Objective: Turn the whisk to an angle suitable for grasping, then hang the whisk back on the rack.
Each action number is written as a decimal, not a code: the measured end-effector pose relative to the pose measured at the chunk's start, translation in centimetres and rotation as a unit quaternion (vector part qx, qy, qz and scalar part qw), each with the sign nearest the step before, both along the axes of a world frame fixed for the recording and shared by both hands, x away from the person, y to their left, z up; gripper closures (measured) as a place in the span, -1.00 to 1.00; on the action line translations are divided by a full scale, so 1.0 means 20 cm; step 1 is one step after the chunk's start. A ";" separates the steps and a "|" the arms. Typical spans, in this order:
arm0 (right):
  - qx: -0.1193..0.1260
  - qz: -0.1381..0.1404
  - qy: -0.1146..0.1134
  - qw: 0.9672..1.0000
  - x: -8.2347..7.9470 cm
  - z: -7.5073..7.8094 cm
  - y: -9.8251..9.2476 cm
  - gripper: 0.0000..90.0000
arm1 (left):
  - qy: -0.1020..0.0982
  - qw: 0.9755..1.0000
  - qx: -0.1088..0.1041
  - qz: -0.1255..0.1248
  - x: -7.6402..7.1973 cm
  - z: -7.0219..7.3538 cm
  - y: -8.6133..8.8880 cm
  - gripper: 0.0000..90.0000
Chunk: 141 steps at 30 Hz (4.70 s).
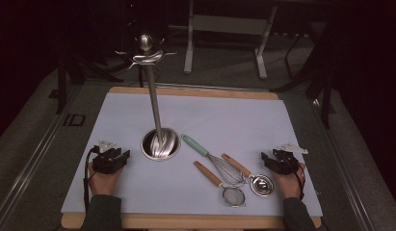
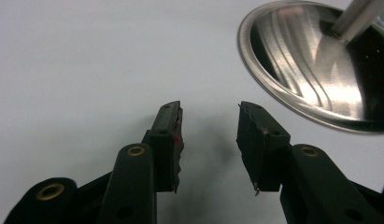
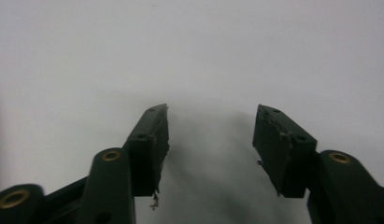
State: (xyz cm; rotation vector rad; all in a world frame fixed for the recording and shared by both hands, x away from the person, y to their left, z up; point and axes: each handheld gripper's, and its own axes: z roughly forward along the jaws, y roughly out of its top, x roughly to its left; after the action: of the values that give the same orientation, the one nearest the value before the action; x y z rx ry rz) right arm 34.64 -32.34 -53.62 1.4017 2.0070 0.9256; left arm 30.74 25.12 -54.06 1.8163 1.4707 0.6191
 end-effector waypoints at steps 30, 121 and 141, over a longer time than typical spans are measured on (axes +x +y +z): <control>0.037 0.186 0.055 0.980 0.15 0.38 0.40 0.36 | -0.015 0.999 0.037 -0.012 -0.01 -0.01 -0.04 0.35; 0.068 0.231 0.235 0.942 0.42 0.28 0.91 0.54 | -0.013 0.999 0.035 -0.012 -0.01 -0.01 -0.04 0.34; 0.149 0.319 0.112 0.929 0.37 0.39 0.85 0.54 | -0.018 0.999 0.032 -0.018 -0.02 -0.01 -0.04 0.38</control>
State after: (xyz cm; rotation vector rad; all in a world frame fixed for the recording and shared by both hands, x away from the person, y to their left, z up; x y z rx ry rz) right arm 42.02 -15.27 -45.72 1.0269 2.6597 1.4494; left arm 30.38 24.38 -54.17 1.8669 1.4068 0.6845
